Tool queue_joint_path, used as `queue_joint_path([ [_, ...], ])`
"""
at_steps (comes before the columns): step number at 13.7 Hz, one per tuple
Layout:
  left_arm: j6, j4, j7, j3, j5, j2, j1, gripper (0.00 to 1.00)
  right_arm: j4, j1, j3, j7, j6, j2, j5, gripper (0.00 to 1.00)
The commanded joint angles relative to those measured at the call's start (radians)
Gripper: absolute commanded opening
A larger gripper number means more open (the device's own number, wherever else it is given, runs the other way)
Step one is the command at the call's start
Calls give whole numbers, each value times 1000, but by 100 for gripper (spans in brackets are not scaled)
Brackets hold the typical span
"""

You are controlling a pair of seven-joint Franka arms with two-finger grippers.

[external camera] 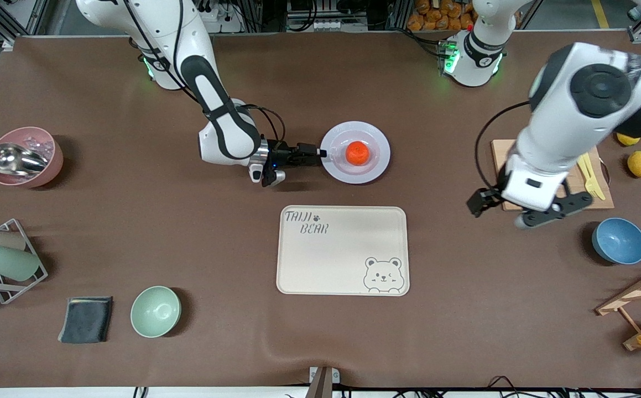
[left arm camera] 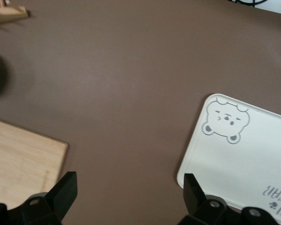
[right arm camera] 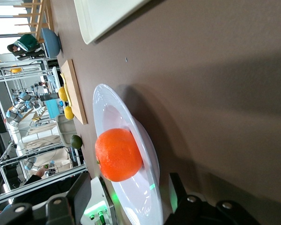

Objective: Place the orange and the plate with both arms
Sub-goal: 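Raise the left gripper back toward the cutting board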

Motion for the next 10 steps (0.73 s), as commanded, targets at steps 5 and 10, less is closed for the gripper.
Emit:
queue_joint_path([
  [5,-188,166,219,-14,-46,2,82,100,11,57,-7,-31,1,28,89,63],
  [10,-260,205,364,-12,-112,-12,127,100,26,75,-7,-69,1,60,126,54],
])
